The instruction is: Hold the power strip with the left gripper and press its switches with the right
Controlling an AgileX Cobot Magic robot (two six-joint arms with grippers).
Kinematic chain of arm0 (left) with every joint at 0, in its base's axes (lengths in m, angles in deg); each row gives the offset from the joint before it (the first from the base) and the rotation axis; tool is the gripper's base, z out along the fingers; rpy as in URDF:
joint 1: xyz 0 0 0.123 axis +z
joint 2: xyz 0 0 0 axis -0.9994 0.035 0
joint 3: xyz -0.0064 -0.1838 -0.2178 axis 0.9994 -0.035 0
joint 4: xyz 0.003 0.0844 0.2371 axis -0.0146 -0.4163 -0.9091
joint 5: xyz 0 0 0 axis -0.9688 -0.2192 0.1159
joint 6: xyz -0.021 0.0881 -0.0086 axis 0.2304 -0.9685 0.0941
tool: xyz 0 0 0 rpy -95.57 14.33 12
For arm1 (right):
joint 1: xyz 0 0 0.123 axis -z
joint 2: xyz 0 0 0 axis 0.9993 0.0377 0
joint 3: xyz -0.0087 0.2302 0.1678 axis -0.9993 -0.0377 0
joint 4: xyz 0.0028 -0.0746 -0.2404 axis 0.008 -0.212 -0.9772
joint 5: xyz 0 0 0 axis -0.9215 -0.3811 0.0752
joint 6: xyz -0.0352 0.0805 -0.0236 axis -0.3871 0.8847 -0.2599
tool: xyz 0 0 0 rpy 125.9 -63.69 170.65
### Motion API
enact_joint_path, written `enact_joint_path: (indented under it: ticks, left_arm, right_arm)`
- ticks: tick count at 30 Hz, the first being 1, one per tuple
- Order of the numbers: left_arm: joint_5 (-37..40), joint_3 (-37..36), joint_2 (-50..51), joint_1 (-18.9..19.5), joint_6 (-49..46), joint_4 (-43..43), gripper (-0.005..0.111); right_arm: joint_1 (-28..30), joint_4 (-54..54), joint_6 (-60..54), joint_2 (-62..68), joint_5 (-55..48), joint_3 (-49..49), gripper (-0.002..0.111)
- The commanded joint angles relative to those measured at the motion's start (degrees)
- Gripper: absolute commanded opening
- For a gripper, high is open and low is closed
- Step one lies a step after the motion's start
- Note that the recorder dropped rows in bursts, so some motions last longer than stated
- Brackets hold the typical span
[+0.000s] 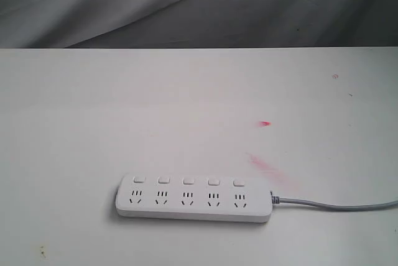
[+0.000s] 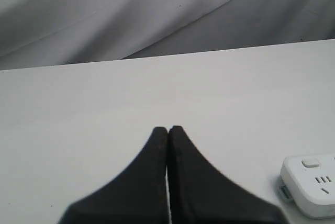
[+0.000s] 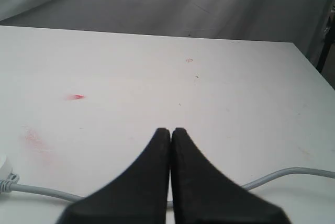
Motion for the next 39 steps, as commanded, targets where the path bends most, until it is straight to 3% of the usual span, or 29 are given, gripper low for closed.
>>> enact_joint_path:
  ticks: [1, 18, 21, 25, 30, 35, 39]
  left_arm:
    - [-0.4, -0.2, -0.1, 0.1, 0.0, -0.2, 0.0]
    - [-2.5, -0.2, -0.1, 0.1, 0.0, -0.2, 0.0]
    - [-4.1, -0.2, -0.1, 0.1, -3.2, -4.3, 0.0]
    - [-8.4, -0.2, -0.1, 0.1, -4.4, -10.9, 0.0]
    - [-18.4, -0.2, -0.1, 0.1, -3.7, -7.4, 0.0]
    - [-26.2, -0.2, -0.1, 0.1, 4.0, -1.1, 0.0]
    - [-31.0, -0.2, -0.1, 0.1, 20.2, 3.2, 0.0]
  right_arm:
    - [0.3, -0.4, 0.2, -0.2, 0.3, -0.2, 0.0]
    - [0.3, -0.4, 0.2, -0.2, 0.3, -0.2, 0.0]
    - [0.3, -0.4, 0.2, -0.2, 0.3, -0.2, 0.0]
    - [0.3, -0.4, 0.2, -0.2, 0.3, -0.2, 0.0]
    - [0.3, -0.4, 0.2, -0.2, 0.3, -0.2, 0.0]
    - [0.3, -0.4, 0.2, -0.2, 0.3, -0.2, 0.0]
    - [0.3, -0.4, 0.2, -0.2, 0.3, -0.2, 0.0]
